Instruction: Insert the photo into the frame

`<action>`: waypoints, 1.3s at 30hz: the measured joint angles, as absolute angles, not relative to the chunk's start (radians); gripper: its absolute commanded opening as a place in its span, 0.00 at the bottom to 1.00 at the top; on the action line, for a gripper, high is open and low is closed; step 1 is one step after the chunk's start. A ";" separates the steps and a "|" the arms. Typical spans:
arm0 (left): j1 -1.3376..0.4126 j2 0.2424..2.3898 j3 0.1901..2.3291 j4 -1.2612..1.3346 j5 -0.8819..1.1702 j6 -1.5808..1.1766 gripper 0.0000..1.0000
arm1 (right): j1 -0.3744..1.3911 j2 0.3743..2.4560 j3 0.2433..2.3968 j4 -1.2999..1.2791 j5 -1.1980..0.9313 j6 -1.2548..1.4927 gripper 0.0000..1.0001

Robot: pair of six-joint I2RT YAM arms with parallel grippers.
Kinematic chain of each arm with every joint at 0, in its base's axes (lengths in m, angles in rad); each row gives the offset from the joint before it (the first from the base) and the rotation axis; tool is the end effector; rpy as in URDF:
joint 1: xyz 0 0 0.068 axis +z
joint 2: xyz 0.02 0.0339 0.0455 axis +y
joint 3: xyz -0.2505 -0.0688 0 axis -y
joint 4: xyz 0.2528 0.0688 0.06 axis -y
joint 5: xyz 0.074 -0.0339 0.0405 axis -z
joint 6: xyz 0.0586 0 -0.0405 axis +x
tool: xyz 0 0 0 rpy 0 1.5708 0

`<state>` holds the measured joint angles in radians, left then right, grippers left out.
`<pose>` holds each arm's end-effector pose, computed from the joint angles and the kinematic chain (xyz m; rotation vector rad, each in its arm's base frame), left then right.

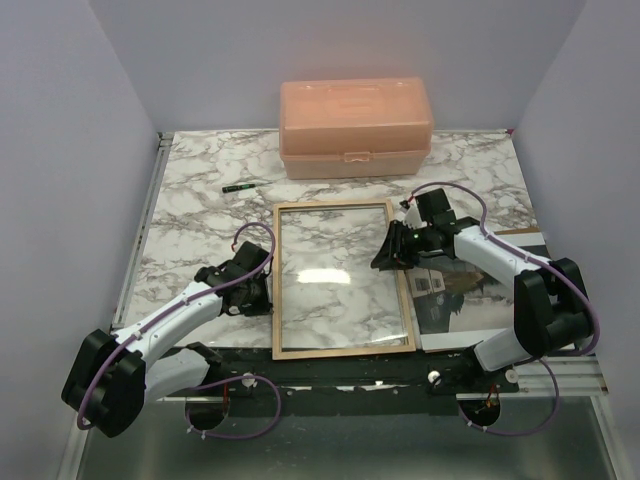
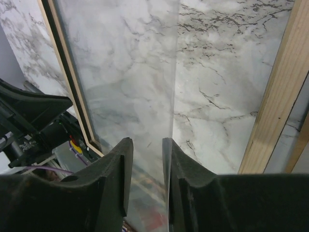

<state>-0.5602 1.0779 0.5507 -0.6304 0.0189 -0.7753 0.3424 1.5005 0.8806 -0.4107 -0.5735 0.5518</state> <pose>0.1717 -0.1090 0.1374 -0.2954 2.7878 -0.3846 0.2779 0.1328 0.1597 0.0632 2.7205 1.0458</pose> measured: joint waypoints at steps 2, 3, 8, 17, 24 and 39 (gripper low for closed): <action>-0.562 1.078 0.551 -0.630 0.018 -0.775 0.17 | 0.344 1.501 0.881 -0.414 -0.562 0.551 0.51; -0.563 1.078 0.551 -0.630 0.017 -0.775 0.17 | 0.346 1.501 0.881 -0.417 -0.556 0.551 0.55; -0.565 1.076 0.551 -0.630 0.014 -0.775 0.17 | 0.348 1.501 0.881 -0.441 -0.525 0.549 0.67; -0.565 1.077 0.551 -0.630 0.013 -0.775 0.17 | 0.358 1.501 0.882 -0.469 -0.476 0.540 0.85; -0.565 1.077 0.551 -0.630 0.013 -0.775 0.17 | 0.377 1.497 0.881 -0.469 -0.450 0.533 0.94; -0.570 1.076 0.551 -0.630 0.009 -0.775 0.17 | 0.454 1.517 0.899 -0.533 -0.303 0.522 1.00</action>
<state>-0.5697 1.0763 0.5510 -0.6304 0.0086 -0.7746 0.4541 1.5169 0.8989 -0.5331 -0.3035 0.5220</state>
